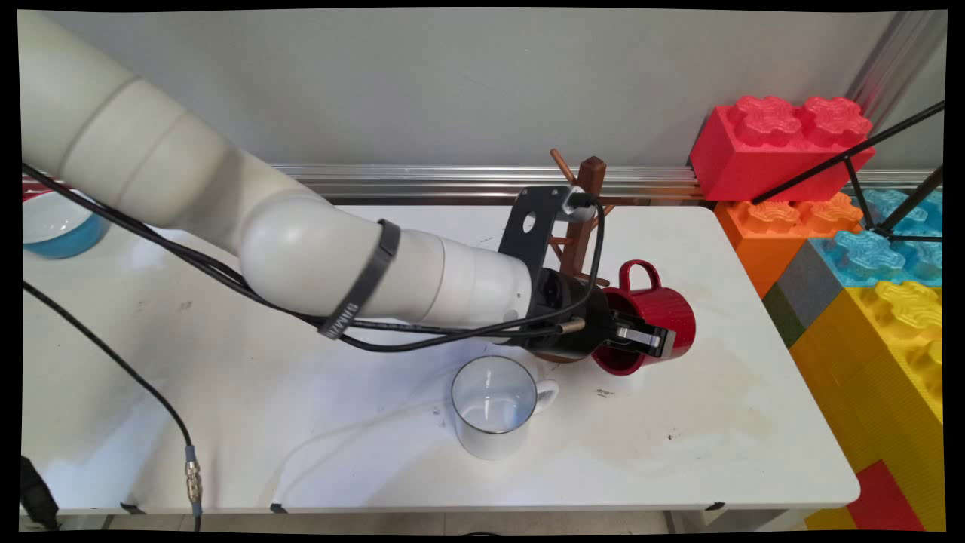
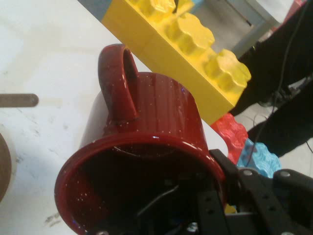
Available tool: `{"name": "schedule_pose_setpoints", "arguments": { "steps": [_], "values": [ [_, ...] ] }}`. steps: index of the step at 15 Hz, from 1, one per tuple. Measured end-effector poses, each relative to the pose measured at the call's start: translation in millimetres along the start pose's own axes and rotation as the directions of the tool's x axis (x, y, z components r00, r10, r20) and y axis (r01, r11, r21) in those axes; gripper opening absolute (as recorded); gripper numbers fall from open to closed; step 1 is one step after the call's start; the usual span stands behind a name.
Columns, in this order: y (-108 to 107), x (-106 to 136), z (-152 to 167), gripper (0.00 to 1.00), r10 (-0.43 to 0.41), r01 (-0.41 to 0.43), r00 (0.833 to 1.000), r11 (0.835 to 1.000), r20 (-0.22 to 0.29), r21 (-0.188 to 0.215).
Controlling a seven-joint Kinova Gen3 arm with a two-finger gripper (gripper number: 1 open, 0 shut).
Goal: Place the picked object on the table
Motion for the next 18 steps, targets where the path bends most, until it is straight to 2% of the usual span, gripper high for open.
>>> {"name": "schedule_pose_setpoints", "arguments": {
  "steps": [4,10,14,18],
  "values": [
    [7,11,-27,0.00,0.045,-0.044,0.998,0.999,0.045,-0.002],
    [14,30,-72,0.00,0.123,-0.123,0.985,0.992,0.121,-0.006],
    [17,42,-101,0.00,0.174,-0.173,0.971,0.985,0.166,-0.022],
    [13,58,-137,0.00,0.223,-0.227,0.948,0.974,0.226,-0.012]
  ]
}}
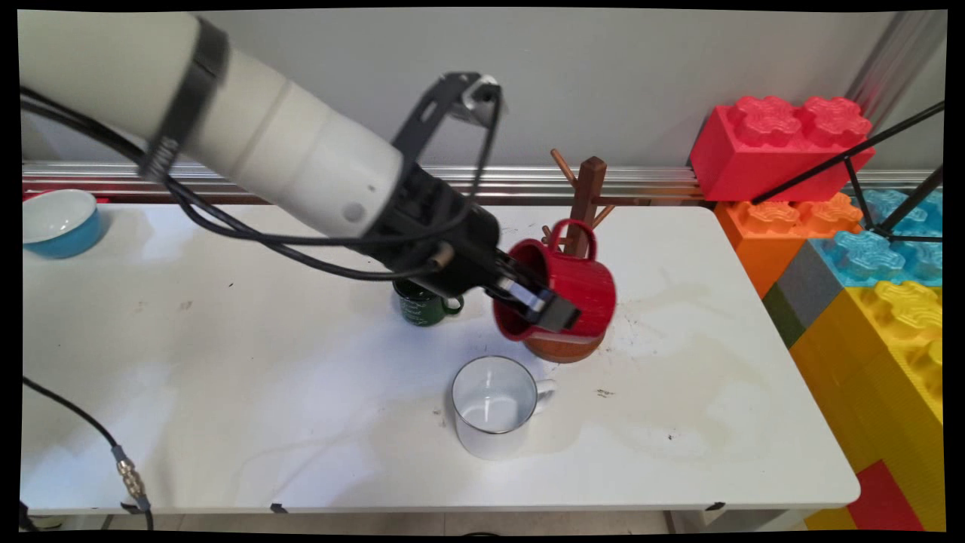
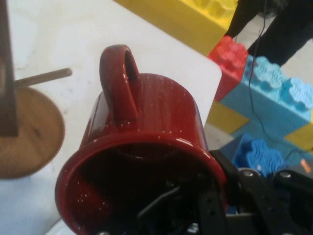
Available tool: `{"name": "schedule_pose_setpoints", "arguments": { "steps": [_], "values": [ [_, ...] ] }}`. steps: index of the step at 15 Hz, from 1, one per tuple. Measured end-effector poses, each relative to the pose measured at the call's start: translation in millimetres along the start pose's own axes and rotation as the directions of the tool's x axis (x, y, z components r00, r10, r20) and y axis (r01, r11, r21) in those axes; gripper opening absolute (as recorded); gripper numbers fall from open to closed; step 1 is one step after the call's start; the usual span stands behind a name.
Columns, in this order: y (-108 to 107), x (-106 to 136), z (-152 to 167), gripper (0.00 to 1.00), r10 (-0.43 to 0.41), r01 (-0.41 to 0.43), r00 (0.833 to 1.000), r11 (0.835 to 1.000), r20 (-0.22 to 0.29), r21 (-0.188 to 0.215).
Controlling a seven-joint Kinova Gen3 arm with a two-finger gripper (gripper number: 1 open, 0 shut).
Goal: Place the picked object on the table
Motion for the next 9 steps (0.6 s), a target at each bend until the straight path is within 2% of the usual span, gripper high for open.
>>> {"name": "schedule_pose_setpoints", "arguments": {
  "steps": [4,9],
  "values": [
    [1,4,-29,0.00,0.072,-0.071,0.996,0.997,0.052,-0.024],
    [-15,9,-69,0.00,0.135,-0.141,0.979,0.990,0.152,0.027]
  ]
}}
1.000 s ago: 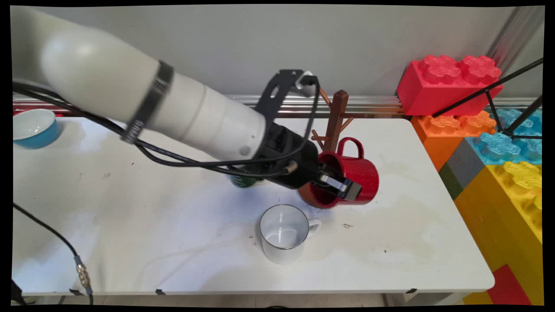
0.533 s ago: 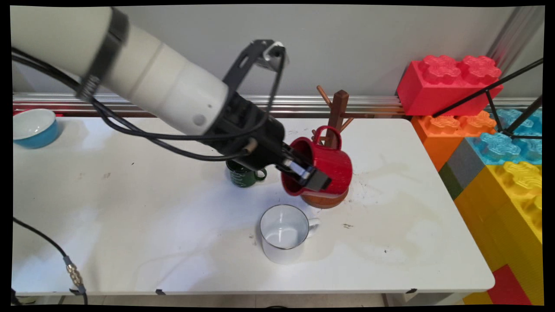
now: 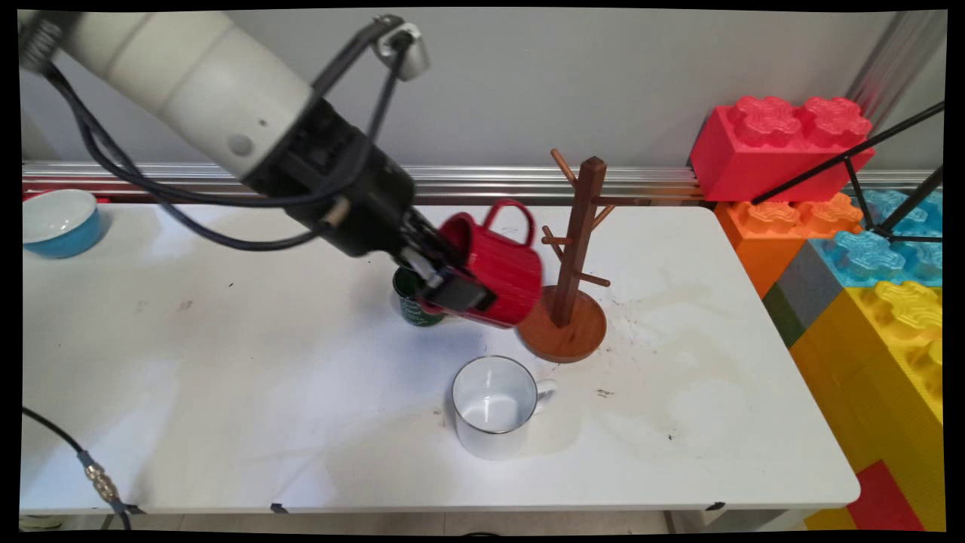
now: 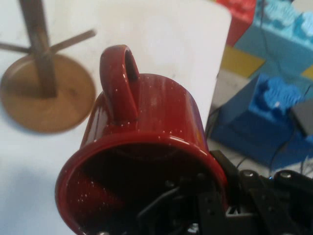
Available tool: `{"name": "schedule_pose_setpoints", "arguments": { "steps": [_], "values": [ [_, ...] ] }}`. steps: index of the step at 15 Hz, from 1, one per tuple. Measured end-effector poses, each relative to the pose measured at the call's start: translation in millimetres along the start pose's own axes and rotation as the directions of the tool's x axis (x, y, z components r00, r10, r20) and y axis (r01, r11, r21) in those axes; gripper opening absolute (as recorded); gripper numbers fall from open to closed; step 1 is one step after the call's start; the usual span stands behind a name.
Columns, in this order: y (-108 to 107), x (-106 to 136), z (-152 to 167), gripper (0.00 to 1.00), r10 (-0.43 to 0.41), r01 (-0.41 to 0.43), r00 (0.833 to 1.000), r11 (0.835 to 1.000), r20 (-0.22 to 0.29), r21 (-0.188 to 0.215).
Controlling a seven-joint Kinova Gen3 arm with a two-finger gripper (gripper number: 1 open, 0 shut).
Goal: Place the picked object on the table
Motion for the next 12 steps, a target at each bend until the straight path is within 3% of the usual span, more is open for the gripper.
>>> {"name": "schedule_pose_setpoints", "arguments": {
  "steps": [5,12],
  "values": [
    [-16,-5,-24,0.00,0.043,-0.047,0.996,0.998,0.083,0.043],
    [-28,-12,-41,0.00,0.098,-0.122,0.972,0.987,0.211,0.103]
  ]
}}
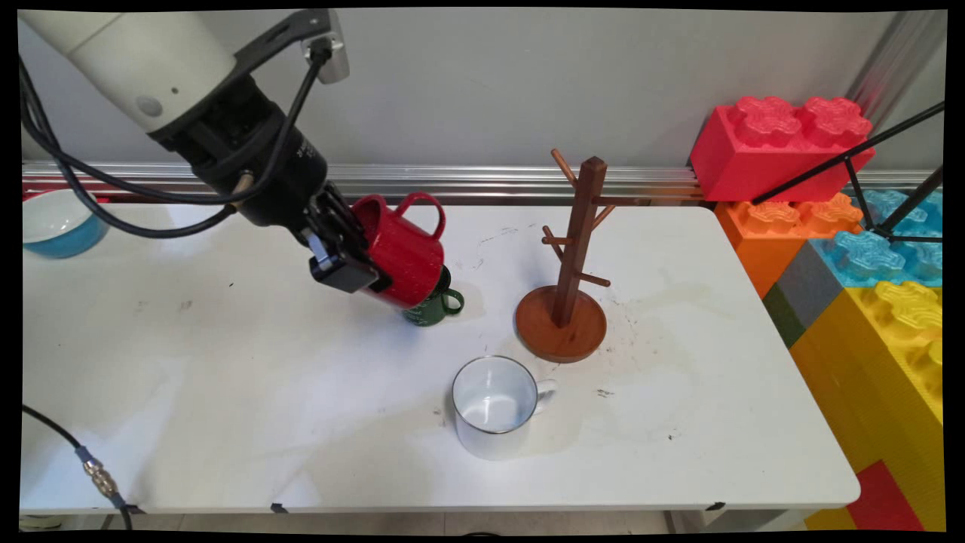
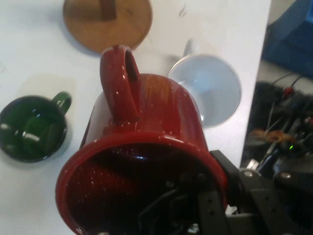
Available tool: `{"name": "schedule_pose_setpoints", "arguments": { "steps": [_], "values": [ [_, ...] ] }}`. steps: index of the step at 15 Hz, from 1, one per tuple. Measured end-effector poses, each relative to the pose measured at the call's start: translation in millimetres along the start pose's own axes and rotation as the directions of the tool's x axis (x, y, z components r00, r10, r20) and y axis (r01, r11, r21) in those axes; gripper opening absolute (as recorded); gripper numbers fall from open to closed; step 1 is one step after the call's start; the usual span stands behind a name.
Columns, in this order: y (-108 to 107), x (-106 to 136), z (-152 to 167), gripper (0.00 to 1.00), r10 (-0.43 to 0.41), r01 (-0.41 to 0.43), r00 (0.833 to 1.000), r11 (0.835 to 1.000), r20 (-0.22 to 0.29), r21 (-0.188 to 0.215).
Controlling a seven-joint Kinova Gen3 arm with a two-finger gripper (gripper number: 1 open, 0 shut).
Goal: Place the picked object on the table
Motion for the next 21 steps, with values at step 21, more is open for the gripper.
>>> {"name": "schedule_pose_setpoints", "arguments": {
  "steps": [21],
  "values": [
    [2,-21,87,0.00,0.113,-0.132,0.888,0.991,0.446,0.013]
  ]
}}
